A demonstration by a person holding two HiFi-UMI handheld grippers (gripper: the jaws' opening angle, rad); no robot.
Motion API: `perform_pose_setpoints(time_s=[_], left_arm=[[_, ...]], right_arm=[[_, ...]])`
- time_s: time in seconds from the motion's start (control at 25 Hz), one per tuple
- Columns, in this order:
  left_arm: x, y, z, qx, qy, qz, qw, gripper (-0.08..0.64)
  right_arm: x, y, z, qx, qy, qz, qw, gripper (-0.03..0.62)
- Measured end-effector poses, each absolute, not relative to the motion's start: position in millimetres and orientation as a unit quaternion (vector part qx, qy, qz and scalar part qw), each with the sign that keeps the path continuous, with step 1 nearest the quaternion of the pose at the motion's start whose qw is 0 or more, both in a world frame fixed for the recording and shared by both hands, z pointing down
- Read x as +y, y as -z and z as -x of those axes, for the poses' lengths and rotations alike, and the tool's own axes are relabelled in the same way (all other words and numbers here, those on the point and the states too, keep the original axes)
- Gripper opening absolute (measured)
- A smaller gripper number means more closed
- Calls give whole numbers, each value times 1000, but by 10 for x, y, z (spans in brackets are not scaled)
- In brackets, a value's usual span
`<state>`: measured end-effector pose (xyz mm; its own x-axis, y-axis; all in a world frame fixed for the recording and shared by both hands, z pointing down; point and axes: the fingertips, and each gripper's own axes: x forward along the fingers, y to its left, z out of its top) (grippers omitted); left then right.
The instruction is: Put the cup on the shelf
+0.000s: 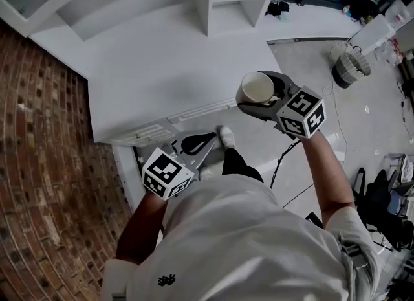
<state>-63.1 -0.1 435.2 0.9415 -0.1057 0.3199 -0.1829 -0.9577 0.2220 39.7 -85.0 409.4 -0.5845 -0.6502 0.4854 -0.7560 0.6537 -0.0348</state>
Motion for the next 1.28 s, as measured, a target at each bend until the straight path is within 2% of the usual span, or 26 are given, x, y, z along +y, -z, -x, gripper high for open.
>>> perform_pose_setpoints(time_s=[1.28], left_arm=[[-2179,-4183,-776,-144,-164,-968,123,6]], right_arm=[[-3704,-3947,-1810,-907,-77,-343,233,443]])
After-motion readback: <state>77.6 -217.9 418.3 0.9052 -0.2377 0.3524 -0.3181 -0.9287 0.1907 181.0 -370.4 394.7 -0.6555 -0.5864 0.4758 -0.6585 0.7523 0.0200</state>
